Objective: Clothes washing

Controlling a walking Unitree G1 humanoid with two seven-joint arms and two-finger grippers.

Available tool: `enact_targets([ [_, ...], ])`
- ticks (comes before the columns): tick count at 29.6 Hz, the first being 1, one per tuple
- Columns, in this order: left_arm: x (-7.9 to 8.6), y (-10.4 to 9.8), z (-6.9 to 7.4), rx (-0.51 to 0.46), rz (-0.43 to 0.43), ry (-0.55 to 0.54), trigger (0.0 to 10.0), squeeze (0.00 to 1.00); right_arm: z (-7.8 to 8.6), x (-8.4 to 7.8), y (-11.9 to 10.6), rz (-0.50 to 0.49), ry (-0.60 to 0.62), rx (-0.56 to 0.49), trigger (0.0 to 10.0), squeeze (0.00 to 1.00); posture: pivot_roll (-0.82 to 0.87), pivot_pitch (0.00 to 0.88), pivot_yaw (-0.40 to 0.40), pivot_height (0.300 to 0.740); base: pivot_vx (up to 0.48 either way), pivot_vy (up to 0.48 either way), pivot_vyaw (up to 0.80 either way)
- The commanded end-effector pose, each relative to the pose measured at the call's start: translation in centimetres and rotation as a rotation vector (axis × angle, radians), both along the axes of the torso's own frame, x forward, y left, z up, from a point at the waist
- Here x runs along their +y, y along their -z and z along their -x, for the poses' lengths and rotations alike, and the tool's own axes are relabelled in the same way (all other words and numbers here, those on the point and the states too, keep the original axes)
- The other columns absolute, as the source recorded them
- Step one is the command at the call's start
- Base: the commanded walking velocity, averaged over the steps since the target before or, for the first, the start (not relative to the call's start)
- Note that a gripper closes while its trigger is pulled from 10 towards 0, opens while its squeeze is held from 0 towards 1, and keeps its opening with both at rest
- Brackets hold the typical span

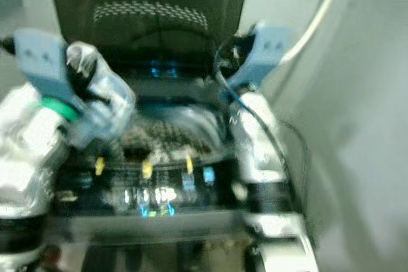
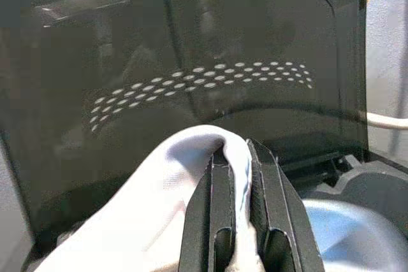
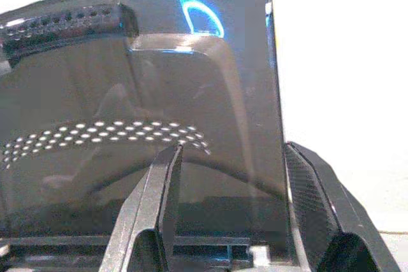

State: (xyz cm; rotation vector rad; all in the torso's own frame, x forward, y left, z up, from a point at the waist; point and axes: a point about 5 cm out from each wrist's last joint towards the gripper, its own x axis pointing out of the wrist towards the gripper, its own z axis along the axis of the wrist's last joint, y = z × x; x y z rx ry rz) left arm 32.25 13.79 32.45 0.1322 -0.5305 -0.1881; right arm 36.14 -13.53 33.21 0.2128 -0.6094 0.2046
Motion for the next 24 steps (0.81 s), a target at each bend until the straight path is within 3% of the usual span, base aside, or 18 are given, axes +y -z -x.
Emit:
enact_targets([
  [1, 0.2, 0.0, 0.3, -0.012, -0.006, -0.005, 10.0, 0.0, 0.0, 0.6, 0.4, 0.009, -0.023, 0.013, 10.0, 0.0, 0.06, 0.043, 0.005, 0.74, 0.0, 0.0, 0.0],
  [13, 0.1, 0.4, 0.1, -0.001, -0.021, -0.002, 10.0, 0.0, 0.0, 0.4, 0.8, 0.015, -0.018, 0.026, 10.0, 0.0, 0.06, 0.043, 0.0, 0.74, 0.0, 0.0, 0.0],
  [14, 0.4, -0.3, -0.4, -0.024, -0.019, -0.041, 10.0, 0.0, 0.0, 0.3, 0.7, 0.011, -0.012, 0.018, 10.0, 0.0, 0.06, 0.044, -0.001, 0.74, 0.0, 0.0, 0.0],
  [16, -0.8, -2.3, -0.8, -0.108, -0.05, 0.01, 10.0, 0.0, 0.0, -0.2, 0.2, -0.018, 0.031, 0.0, 10.0, 0.0, 0.07, 0.044, -0.003, 0.74, 0.0, 0.0, 0.0],
  [17, -0.8, -2.3, -0.8, -0.108, -0.05, 0.01, 10.0, 0.0, 0.0, -0.2, 0.2, -0.018, 0.031, 0.0, 10.0, 0.0, 0.07, 0.044, -0.003, 0.74, 0.0, 0.0, 0.0],
  [18, -3.3, -2.7, 0.0, -0.139, -0.096, 0.185, 10.0, 0.0, -0.1, -0.6, 0.0, -0.034, 0.053, -0.001, 10.0, 0.0, 0.07, 0.045, -0.002, 0.74, 0.0, 0.0, 0.0],
  [19, -6.4, -2.5, 1.6, -0.139, -0.124, 0.44, 10.0, 0.0, -0.1, -1.0, 0.0, -0.041, 0.072, -0.001, 10.0, 0.0, 0.06, 0.047, 0.006, 0.74, 0.0, 0.0, 0.0],
  [20, -6.4, -2.5, 1.6, -0.139, -0.124, 0.44, 10.0, 0.0, -0.1, -1.0, 0.0, -0.041, 0.072, -0.001, 10.0, 0.0, 0.06, 0.047, 0.006, 0.74, 0.0, 0.0, 0.0],
  [22, -9.8, -1.7, 4.6, -0.129, -0.172, 0.794, 10.0, 0.0, -0.2, -1.5, -0.1, -0.044, 0.096, -0.003, 10.0, 0.0, 0.05, 0.048, 0.012, 0.74, 0.0, 0.0, 0.0],
  [23, -9.8, -1.7, 4.6, -0.129, -0.172, 0.794, 10.0, 0.0, -0.2, -1.5, -0.1, -0.044, 0.096, -0.003, 10.0, 0.0, 0.05, 0.048, 0.012, 0.74, 0.0, 0.0, 0.0],
  [24, -10.6, -1.3, 5.7, -0.12, -0.196, 0.906, 10.0, 0.0, -0.1, -1.8, -0.2, -0.044, 0.107, -0.005, 10.0, 0.0, 0.05, 0.05, 0.015, 0.74, 0.0, 0.0, 0.0],
])
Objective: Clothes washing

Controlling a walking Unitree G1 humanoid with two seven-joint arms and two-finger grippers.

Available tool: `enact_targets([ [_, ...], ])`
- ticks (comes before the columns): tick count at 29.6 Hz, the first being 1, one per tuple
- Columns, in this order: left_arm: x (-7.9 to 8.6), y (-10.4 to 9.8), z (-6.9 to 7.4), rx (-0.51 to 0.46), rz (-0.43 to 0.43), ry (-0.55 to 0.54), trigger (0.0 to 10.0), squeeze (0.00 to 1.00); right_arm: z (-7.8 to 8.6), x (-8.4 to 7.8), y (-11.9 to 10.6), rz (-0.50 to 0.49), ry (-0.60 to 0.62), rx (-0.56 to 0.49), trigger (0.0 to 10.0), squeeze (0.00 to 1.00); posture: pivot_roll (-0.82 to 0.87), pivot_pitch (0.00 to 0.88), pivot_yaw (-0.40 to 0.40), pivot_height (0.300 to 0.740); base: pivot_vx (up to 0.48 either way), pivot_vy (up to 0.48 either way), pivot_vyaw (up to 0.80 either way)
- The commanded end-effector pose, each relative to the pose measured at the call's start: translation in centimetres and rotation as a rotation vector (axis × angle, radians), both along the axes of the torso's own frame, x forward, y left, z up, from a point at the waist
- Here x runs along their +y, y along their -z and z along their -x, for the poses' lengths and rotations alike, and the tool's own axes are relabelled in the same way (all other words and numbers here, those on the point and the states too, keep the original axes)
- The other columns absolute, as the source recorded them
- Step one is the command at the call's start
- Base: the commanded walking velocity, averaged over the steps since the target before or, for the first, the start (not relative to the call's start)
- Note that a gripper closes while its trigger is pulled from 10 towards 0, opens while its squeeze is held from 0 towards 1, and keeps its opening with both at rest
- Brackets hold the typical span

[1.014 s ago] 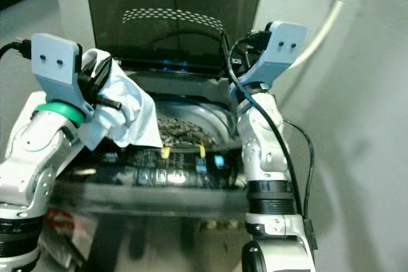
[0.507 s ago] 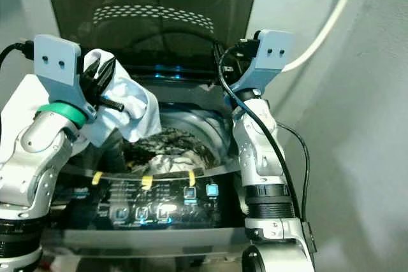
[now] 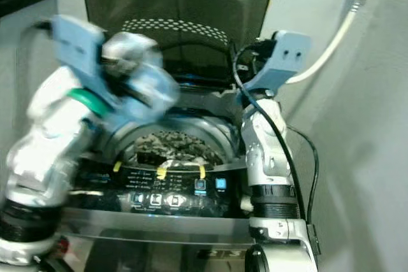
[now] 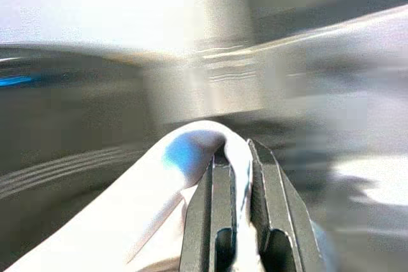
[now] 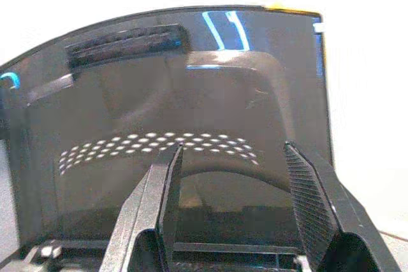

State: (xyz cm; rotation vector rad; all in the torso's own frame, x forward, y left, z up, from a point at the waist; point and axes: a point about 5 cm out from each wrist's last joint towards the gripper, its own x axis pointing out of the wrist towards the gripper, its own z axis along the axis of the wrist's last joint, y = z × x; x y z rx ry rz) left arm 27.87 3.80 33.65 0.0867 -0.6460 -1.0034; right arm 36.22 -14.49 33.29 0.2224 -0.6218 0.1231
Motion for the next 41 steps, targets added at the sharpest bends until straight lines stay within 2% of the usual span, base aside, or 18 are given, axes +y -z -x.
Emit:
enact_targets([
  [1, -0.6, -0.1, 1.3, -0.022, -0.027, 0.114, 10.0, 0.0, 0.0, -0.9, -0.1, -0.01, 0.033, -0.003, 10.0, 0.0, 0.05, 0.05, 0.015, 0.74, 0.0, 0.0, 0.0],
  [6, -1.8, 0.5, 2.7, -0.005, -0.08, 0.273, 10.0, 0.0, 0.1, -1.9, -0.1, -0.011, 0.07, -0.009, 10.0, 0.0, 0.05, 0.057, 0.023, 0.74, 0.0, 0.0, 0.0],
  [11, -1.3, 0.6, 1.9, -0.031, -0.089, 0.203, 10.0, 0.0, 0.2, -2.4, -0.1, -0.014, 0.091, -0.013, 10.0, 0.0, 0.06, 0.06, 0.032, 0.74, 0.0, 0.0, 0.0],
  [14, 0.5, 0.3, -0.5, -0.088, -0.111, -0.024, 10.0, 0.0, 0.2, -2.7, -0.1, -0.02, 0.097, -0.017, 10.0, 0.0, 0.06, 0.063, 0.031, 0.74, 0.0, 0.0, 0.0],
  [15, 0.5, 0.3, -0.5, -0.088, -0.111, -0.024, 10.0, 0.0, 0.2, -2.7, -0.1, -0.02, 0.097, -0.017, 10.0, 0.0, 0.06, 0.063, 0.031, 0.74, 0.0, 0.0, 0.0],
  [17, 3.2, -0.4, -3.3, -0.155, -0.143, -0.334, 10.0, 0.0, 0.4, -2.6, -0.3, -0.03, 0.09, -0.038, 10.0, 0.0, 0.07, 0.066, 0.036, 0.74, 0.0, 0.0, 0.0],
  [18, 3.2, -0.4, -3.3, -0.155, -0.143, -0.334, 10.0, 0.0, 0.4, -2.6, -0.3, -0.03, 0.09, -0.038, 10.0, 0.0, 0.07, 0.066, 0.036, 0.74, 0.0, 0.0, 0.0],
  [20, 6.6, -1.2, -5.6, -0.182, -0.192, -0.664, 10.0, 0.0, 0.6, -2.5, -0.8, -0.041, 0.076, -0.067, 10.0, 0.0, 0.07, 0.072, 0.052, 0.74, 0.0, 0.0, 0.0],
  [23, 8.3, -1.3, -6.3, -0.149, -0.198, -0.768, 10.0, 0.0, 0.7, -2.5, -0.9, -0.043, 0.068, -0.073, 10.0, 0.0, 0.07, 0.073, 0.054, 0.74, 0.0, 0.0, 0.0],
  [24, 10.0, -1.0, -6.9, -0.082, -0.214, -0.82, 10.0, 0.0, 0.8, -2.4, -0.9, -0.038, 0.049, -0.071, 10.0, 0.0, 0.08, 0.075, 0.058, 0.74, 0.0, 0.0, 0.0],
  [26, 10.0, -1.0, -6.9, -0.082, -0.214, -0.82, 10.0, 0.0, 0.8, -2.4, -0.9, -0.038, 0.049, -0.071, 10.0, 0.0, 0.08, 0.075, 0.058, 0.74, 0.0, 0.0, 0.0],
  [28, 9.0, 0.2, -6.3, -0.022, -0.235, -0.667, 10.0, 0.0, 0.8, -2.3, -0.5, -0.037, 0.022, -0.053, 10.0, 0.0, 0.09, 0.077, 0.065, 0.74, 0.0, 0.0, 0.0],
  [31, 6.5, 1.9, -4.7, 0.104, -0.238, -0.33, 10.0, 0.0, 0.2, -1.0, 1.5, 0.197, -0.088, 0.095, 10.0, 0.0, 0.09, 0.076, 0.067, 0.74, 0.0, 0.0, 0.0],
  [32, 6.5, 1.9, -4.7, 0.104, -0.238, -0.33, 10.0, 0.0, 0.2, -1.0, 1.5, 0.197, -0.088, 0.095, 10.0, 0.0, 0.09, 0.076, 0.067, 0.74, 0.0, 0.0, 0.0],
  [34, 6.5, 2.8, -4.8, 0.14, -0.323, -0.324, 10.0, 0.0, 1.0, -0.3, 4.2, 0.427, -0.306, 0.235, 10.0, 0.0, 0.09, 0.076, 0.07, 0.74, 0.0, 0.0, 0.0],
  [35, 6.5, 2.8, -4.8, 0.14, -0.323, -0.324, 10.0, 0.0, 1.0, -0.3, 4.2, 0.427, -0.306, 0.235, 10.0, 0.0, 0.09, 0.076, 0.07, 0.74, 0.0, 0.0, 0.0],
  [37, 6.9, 3.2, -5.4, 0.165, -0.351, -0.378, 10.0, 0.0, 2.9, 0.1, 5.7, 0.542, -0.52, 0.281, 10.0, 0.0, 0.09, 0.074, 0.069, 0.74, 0.0, 0.0, 0.0],
  [41, 7.5, 3.2, -5.7, 0.182, -0.364, -0.408, 10.0, 0.0, 6.1, 0.1, 6.7, 0.687, -0.742, 0.285, 10.0, 0.0, 0.08, 0.068, 0.07, 0.74, 0.0, 0.0, 0.0],
])
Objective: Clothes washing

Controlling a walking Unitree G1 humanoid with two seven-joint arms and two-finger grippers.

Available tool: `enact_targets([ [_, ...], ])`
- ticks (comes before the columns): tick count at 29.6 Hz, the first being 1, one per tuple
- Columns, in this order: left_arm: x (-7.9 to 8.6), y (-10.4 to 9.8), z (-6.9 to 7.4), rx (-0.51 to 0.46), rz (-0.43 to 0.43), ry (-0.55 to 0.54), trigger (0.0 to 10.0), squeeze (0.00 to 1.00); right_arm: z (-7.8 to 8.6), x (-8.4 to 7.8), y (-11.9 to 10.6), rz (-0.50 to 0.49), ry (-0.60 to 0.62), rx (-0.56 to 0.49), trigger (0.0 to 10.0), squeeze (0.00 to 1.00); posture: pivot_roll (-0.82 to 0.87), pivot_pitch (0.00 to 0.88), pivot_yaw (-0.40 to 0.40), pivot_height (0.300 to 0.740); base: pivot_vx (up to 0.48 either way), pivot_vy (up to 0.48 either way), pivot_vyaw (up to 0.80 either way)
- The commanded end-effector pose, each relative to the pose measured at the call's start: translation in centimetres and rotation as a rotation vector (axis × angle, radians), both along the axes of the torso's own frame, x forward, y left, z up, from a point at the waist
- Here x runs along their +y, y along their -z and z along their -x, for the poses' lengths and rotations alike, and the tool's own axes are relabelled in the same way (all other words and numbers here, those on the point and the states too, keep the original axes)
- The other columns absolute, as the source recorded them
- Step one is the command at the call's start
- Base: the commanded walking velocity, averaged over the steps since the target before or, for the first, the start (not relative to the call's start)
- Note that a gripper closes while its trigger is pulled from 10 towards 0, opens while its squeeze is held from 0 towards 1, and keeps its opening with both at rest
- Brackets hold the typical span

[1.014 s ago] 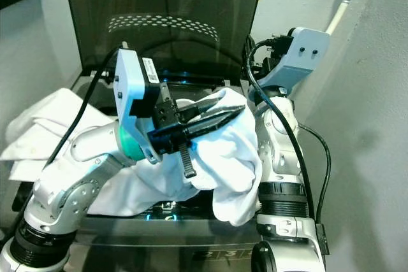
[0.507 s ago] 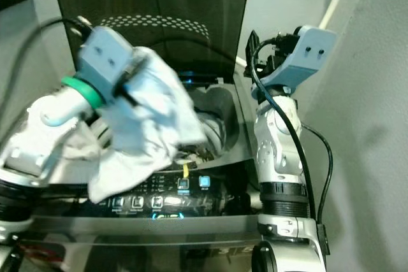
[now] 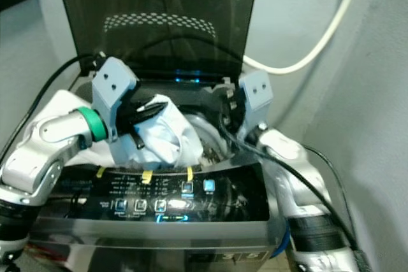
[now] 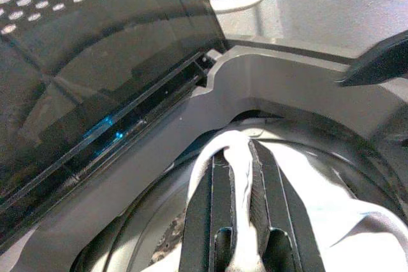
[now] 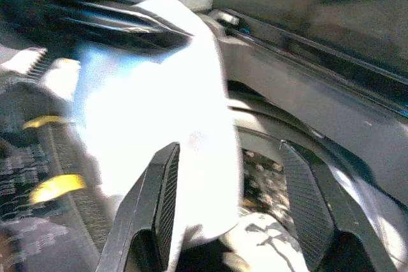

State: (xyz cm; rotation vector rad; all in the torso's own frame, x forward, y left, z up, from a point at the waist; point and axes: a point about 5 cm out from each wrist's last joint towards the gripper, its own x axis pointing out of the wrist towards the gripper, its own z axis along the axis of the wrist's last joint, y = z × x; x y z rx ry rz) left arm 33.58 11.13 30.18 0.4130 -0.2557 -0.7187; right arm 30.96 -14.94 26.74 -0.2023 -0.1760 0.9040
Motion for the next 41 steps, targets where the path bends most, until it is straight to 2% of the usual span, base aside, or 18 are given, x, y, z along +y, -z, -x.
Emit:
enact_targets([
  [1, 0.2, -0.3, 0.0, -0.007, -0.01, -0.008, 10.0, 0.0, 0.8, 0.5, 0.2, 0.019, -0.079, 0.016, 10.0, 0.0, 0.08, 0.068, 0.07, 0.74, 0.0, 0.0, 0.0],
  [9, 0.6, -0.2, 0.4, 0.013, -0.042, 0.022, 10.0, 0.0, 2.1, 0.4, 0.7, 0.052, -0.164, 0.092, 10.0, 0.0, 0.08, 0.058, 0.075, 0.74, 0.0, 0.0, 0.0],
  [10, 0.7, -0.5, 0.5, 0.018, -0.012, 0.037, 10.0, 0.48, 2.3, 0.4, 0.6, 0.053, -0.181, 0.105, 10.0, 0.0, 0.08, 0.055, 0.077, 0.74, 0.0, 0.0, 0.0],
  [11, 0.8, -1.1, 0.6, 0.019, 0.051, 0.044, 10.0, 1.0, 2.4, 0.4, 0.6, 0.054, -0.195, 0.113, 10.0, 0.0, 0.08, 0.055, 0.079, 0.74, 0.0, 0.0, 0.0],
  [12, 0.8, -1.5, 0.7, 0.018, 0.086, 0.062, 10.0, 1.0, 2.5, 0.4, 0.6, 0.055, -0.202, 0.117, 10.0, 0.0, 0.08, 0.054, 0.08, 0.74, 0.0, 0.0, 0.0],
  [15, 0.9, -2.1, 1.0, 0.019, 0.111, 0.09, 10.0, 1.0, 2.7, 0.4, 0.7, 0.057, -0.211, 0.126, 10.0, 0.0, 0.09, 0.054, 0.083, 0.74, 0.0, 0.0, 0.0],
  [21, 1.3, -2.6, 0.9, -0.026, 0.086, 0.061, 10.0, 1.0, 2.9, 0.5, 0.9, 0.066, -0.207, 0.134, 10.0, 0.0, 0.09, 0.057, 0.088, 0.74, 0.0, 0.0, 0.0],
  [22, 1.5, -3.1, 0.7, -0.063, 0.106, 0.039, 10.0, 0.93, 3.0, 0.4, 0.9, 0.068, -0.206, 0.137, 10.0, 0.0, 0.09, 0.06, 0.089, 0.74, 0.0, 0.0, 0.0],
  [23, 1.5, -4.0, 0.8, -0.098, 0.163, 0.045, 10.0, 0.0, 3.0, 0.4, 1.0, 0.071, -0.207, 0.142, 10.0, 0.0, 0.09, 0.062, 0.09, 0.74, 0.0, 0.0, 0.0],
  [24, 1.5, -4.0, 0.8, -0.098, 0.163, 0.045, 10.0, 0.0, 3.0, 0.4, 1.0, 0.071, -0.207, 0.142, 10.0, 0.0, 0.09, 0.062, 0.09, 0.74, 0.0, 0.0, 0.0],
  [27, 1.5, -5.7, 1.2, -0.16, 0.266, 0.072, 10.0, 0.0, 3.1, 0.4, 1.1, 0.076, -0.206, 0.151, 10.0, 0.0, 0.09, 0.065, 0.093, 0.74, 0.0, 0.0, 0.0],
  [33, 1.5, -4.6, 1.0, -0.116, 0.168, 0.056, 10.0, 0.0, 3.1, 0.5, 1.2, 0.075, -0.198, 0.155, 10.0, 0.0, 0.1, 0.07, 0.097, 0.74, 0.0, 0.0, 0.0],
  [35, 1.7, -3.8, 0.6, -0.096, 0.138, 0.0, 10.0, 0.0, 2.7, 0.4, 1.2, 0.082, -0.155, 0.131, 10.0, 0.0, 0.09, 0.072, 0.099, 0.74, 0.0, 0.0, 0.0],
  [36, 2.0, -3.4, 0.3, -0.094, 0.127, -0.05, 10.0, 0.0, 2.2, 0.3, 1.1, 0.077, -0.103, 0.097, 10.0, 0.0, 0.09, 0.074, 0.099, 0.74, 0.0, 0.0, 0.0],
  [38, 3.3, -2.6, -0.8, -0.089, 0.147, -0.255, 10.0, 0.0, 0.5, 0.1, 0.8, 0.036, 0.051, 0.059, 10.0, 0.0, 0.09, 0.072, 0.103, 0.74, 0.0, 0.0, 0.0],
  [39, 4.4, -1.9, -1.4, -0.065, 0.183, -0.372, 10.0, 0.0, -0.4, 0.2, 0.7, 0.012, 0.132, 0.032, 10.0, 0.0, 0.08, 0.073, 0.109, 0.74, 0.0, 0.0, 0.0],
  [40, 5.1, -1.4, -1.7, -0.045, 0.208, -0.442, 10.0, 0.0, -0.8, 0.3, 0.7, -0.002, 0.178, 0.017, 10.0, 0.0, 0.08, 0.073, 0.109, 0.74, 0.0, 0.0, 0.0],
  [41, 5.6, -0.9, -1.5, -0.042, 0.246, -0.477, 10.0, 0.0, -1.4, 0.5, 0.3, -0.094, 0.259, -0.015, 10.0, 0.0, 0.08, 0.072, 0.107, 0.74, 0.0, 0.0, 0.0],
])
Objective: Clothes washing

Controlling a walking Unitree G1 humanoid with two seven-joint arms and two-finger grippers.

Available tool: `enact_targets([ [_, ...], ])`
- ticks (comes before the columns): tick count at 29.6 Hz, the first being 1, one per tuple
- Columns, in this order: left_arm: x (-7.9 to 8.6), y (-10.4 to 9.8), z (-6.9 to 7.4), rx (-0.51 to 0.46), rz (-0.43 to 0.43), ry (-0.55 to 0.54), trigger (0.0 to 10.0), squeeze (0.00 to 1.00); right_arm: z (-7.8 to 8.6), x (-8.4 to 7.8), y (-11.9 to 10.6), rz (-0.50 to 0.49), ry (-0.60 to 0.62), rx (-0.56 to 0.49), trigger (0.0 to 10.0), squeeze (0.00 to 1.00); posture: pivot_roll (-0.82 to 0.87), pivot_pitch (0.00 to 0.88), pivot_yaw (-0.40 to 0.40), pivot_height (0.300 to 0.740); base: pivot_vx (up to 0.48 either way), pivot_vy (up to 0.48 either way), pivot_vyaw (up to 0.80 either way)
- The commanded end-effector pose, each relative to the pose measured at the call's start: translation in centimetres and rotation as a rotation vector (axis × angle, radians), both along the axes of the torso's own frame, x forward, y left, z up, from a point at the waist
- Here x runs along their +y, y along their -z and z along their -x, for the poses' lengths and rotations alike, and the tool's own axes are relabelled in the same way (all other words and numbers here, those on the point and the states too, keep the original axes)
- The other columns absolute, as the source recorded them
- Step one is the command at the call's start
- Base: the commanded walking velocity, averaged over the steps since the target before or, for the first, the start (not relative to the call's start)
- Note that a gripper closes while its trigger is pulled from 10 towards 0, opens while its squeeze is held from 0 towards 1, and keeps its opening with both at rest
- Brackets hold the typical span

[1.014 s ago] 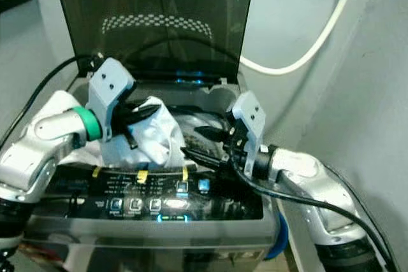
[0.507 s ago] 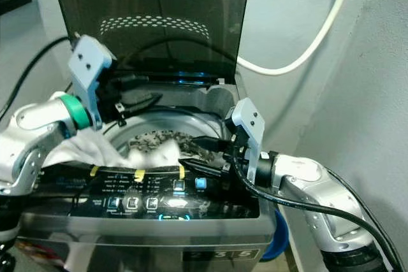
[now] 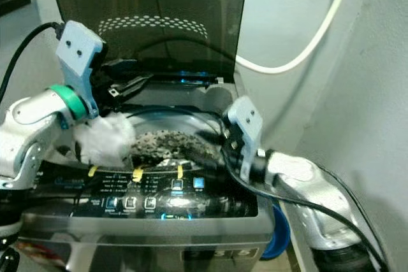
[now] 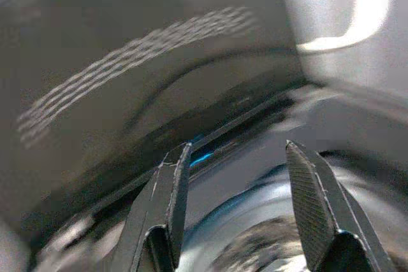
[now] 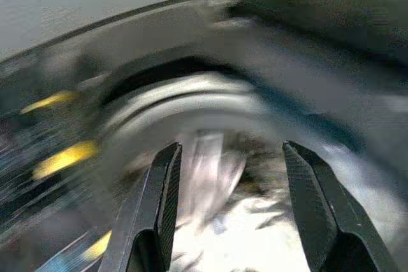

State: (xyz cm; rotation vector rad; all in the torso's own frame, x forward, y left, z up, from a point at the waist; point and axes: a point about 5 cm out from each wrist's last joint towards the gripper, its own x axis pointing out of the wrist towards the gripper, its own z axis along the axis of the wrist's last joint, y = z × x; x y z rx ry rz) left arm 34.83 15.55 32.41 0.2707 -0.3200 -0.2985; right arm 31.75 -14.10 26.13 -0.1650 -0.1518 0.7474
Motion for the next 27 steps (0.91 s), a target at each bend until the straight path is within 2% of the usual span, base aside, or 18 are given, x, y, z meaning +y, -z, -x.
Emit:
enact_targets([
  [1, 1.2, 1.3, -0.2, 0.044, 0.039, -0.092, 10.0, 0.0, -0.6, -0.4, -0.3, -0.049, 0.105, -0.043, 10.0, 0.0, 0.08, 0.072, 0.107, 0.74, 0.0, 0.0, 0.0],
  [3, 1.6, 2.0, 0.4, 0.038, 0.095, -0.126, 10.0, 0.0, -1.2, -0.3, -0.9, -0.177, 0.231, -0.093, 10.0, 0.0, 0.08, 0.071, 0.091, 0.74, 0.0, 0.0, 0.0],
  [5, 1.7, 2.2, 0.7, 0.038, 0.115, -0.137, 10.0, 0.0, -1.3, -0.3, -1.0, -0.213, 0.275, -0.111, 10.0, 0.0, 0.08, 0.071, 0.091, 0.74, 0.0, 0.0, 0.0],
  [6, 1.8, 2.4, 1.0, 0.032, 0.128, -0.177, 10.0, 0.0, -1.6, -0.3, -1.0, -0.186, 0.369, -0.153, 10.0, 0.0, 0.08, 0.072, 0.058, 0.74, 0.0, 0.0, 0.0],
  [7, 1.8, 2.4, 1.0, 0.032, 0.128, -0.177, 10.0, 0.0, -1.6, -0.3, -1.0, -0.186, 0.369, -0.153, 10.0, 0.0, 0.08, 0.072, 0.058, 0.74, 0.0, 0.0, 0.0],
  [9, 2.2, 2.8, 1.6, 0.015, 0.16, -0.242, 10.0, 0.0, -2.3, 0.1, -0.4, -0.163, 0.457, -0.159, 10.0, 0.0, 0.07, 0.069, 0.017, 0.74, 0.0, 0.0, 0.0],
  [12, 2.3, 2.9, 1.8, 0.008, 0.17, -0.26, 10.0, 0.0, -2.4, 0.3, -0.2, -0.159, 0.472, -0.163, 10.0, 0.0, 0.07, 0.069, 0.017, 0.74, 0.0, 0.0, 0.0],
  [13, 1.9, 3.2, 2.0, 0.006, 0.21, -0.259, 10.0, 0.0, -2.6, 0.7, 0.0, -0.21, 0.464, -0.138, 10.0, 0.0, 0.06, 0.067, -0.012, 0.74, 0.0, 0.0, 0.0],
  [15, 0.9, 4.2, 2.7, 0.006, 0.225, -0.249, 10.0, 0.0, -2.6, 1.8, -0.2, -0.241, 0.422, -0.162, 10.0, 0.0, 0.04, 0.067, -0.041, 0.74, 0.0, 0.0, 0.0],
  [18, 0.9, 4.2, 2.7, 0.006, 0.225, -0.249, 10.0, 0.0, -2.6, 1.8, -0.2, -0.241, 0.422, -0.162, 10.0, 0.0, 0.04, 0.067, -0.041, 0.74, 0.0, 0.0, 0.0],
  [20, 0.3, 5.0, 3.2, 0.013, 0.235, -0.25, 10.0, 0.0, -2.8, 2.2, -0.4, -0.242, 0.409, -0.193, 10.0, 0.0, 0.03, 0.069, -0.053, 0.74, 0.0, 0.0, 0.0],
  [27, 0.1, 5.5, 3.6, 0.025, 0.257, -0.251, 10.0, 0.0, -2.9, 2.1, -0.5, -0.224, 0.433, -0.229, 10.0, 0.0, 0.02, 0.069, -0.054, 0.74, 0.0, 0.0, 0.0],
])
